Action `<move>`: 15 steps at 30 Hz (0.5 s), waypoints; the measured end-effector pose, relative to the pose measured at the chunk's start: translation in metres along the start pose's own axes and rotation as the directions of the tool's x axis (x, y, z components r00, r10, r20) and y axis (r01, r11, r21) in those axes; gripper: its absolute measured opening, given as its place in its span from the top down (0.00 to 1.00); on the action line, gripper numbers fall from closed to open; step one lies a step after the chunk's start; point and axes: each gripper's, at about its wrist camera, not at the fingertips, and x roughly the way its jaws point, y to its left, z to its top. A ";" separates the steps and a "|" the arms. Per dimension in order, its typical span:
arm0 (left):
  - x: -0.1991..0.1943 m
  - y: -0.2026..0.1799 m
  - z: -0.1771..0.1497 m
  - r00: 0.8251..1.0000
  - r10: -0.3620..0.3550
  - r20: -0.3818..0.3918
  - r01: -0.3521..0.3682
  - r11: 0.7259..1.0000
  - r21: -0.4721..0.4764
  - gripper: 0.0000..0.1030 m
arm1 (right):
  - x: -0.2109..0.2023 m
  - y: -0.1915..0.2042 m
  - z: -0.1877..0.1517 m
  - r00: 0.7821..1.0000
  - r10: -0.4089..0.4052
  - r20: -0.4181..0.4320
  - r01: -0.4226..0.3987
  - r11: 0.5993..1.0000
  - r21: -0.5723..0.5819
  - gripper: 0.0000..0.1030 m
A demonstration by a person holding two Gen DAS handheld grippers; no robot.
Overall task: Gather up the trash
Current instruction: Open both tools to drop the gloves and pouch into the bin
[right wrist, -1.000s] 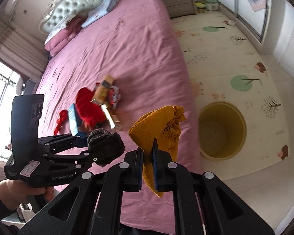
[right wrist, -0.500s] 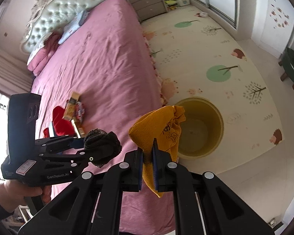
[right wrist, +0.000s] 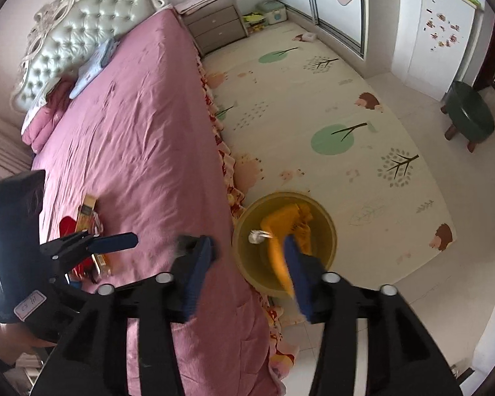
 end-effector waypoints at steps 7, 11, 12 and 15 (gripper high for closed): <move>0.000 0.004 -0.003 1.000 -0.024 -0.004 0.024 1.000 -0.006 0.12 | -0.001 0.007 -0.001 1.000 0.017 0.003 -0.017 1.000 0.001 0.54; -0.003 0.008 -0.008 1.000 -0.029 -0.007 0.028 0.999 -0.024 0.12 | -0.001 0.016 -0.002 1.000 0.029 -0.001 -0.029 1.000 -0.008 0.55; -0.006 0.010 -0.009 1.000 -0.027 -0.004 0.027 0.999 -0.031 0.12 | -0.001 0.018 -0.002 0.999 0.032 -0.001 -0.032 0.999 -0.010 0.55; -0.015 0.016 -0.015 1.000 -0.018 0.009 0.018 0.999 -0.045 0.12 | -0.004 0.026 -0.002 0.999 0.037 -0.002 -0.037 0.999 -0.025 0.55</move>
